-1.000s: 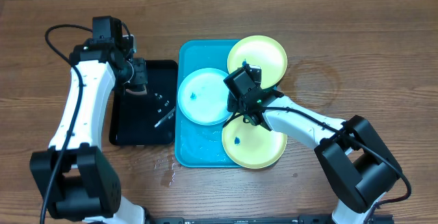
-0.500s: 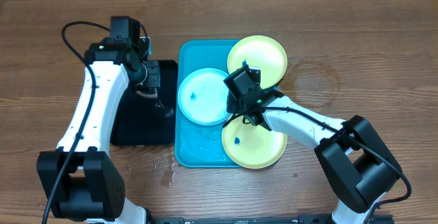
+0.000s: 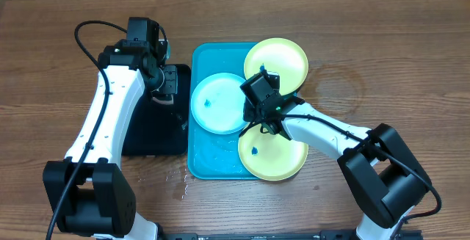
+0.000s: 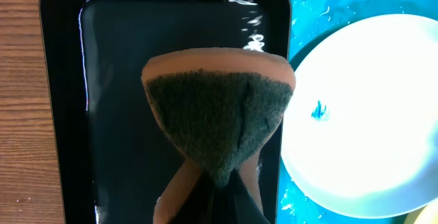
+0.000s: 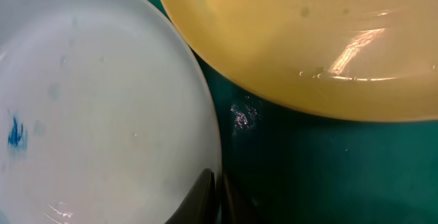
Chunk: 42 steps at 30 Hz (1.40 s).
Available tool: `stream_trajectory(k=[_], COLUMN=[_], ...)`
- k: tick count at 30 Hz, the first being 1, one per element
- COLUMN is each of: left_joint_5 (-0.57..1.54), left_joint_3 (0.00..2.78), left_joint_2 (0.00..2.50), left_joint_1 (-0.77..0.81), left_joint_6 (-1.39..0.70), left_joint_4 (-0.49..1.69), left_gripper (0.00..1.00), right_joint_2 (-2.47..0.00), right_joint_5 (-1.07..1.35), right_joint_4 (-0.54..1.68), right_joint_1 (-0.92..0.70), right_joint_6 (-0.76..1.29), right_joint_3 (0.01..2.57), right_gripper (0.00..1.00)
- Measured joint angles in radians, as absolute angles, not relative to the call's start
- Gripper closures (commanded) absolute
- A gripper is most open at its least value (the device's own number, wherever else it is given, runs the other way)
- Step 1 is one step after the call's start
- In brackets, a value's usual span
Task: Clean dirty plates on tray and stack at the side
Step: 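Carry the sponge with the left gripper onto the white plate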
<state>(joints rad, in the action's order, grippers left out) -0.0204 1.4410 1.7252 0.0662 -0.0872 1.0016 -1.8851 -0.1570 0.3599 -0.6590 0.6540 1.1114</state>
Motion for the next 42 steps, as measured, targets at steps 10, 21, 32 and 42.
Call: stream_trajectory(k=[10,21,32,42], left_joint_5=[-0.02,0.007,0.162,0.146], left_joint_3=[1.441,1.441,1.441,1.441], left_joint_2=[1.725,1.725,1.728,1.854], left_joint_1=[0.066,0.066,0.168,0.287], left_joint_6=[-0.086,-0.087,-0.156,-0.182], left_joint_4=[0.995,0.923,0.848,0.837], left_gripper=[0.95,0.96,0.96,0.95], right_joint_2=[-1.885,-1.885,-1.885,-1.885], right_joint_5=[-0.157,-0.154,-0.147,-0.146], right_joint_4=[0.366,0.366,0.36,0.36], right_joint_1=[-0.647,-0.643,-0.643,-0.643], right_joint_6=[0.677,0.673,0.68,0.68], right_joint_3=[1.111,1.111,1.111,1.111], right_gripper=[0.76,0.94,0.96,0.96])
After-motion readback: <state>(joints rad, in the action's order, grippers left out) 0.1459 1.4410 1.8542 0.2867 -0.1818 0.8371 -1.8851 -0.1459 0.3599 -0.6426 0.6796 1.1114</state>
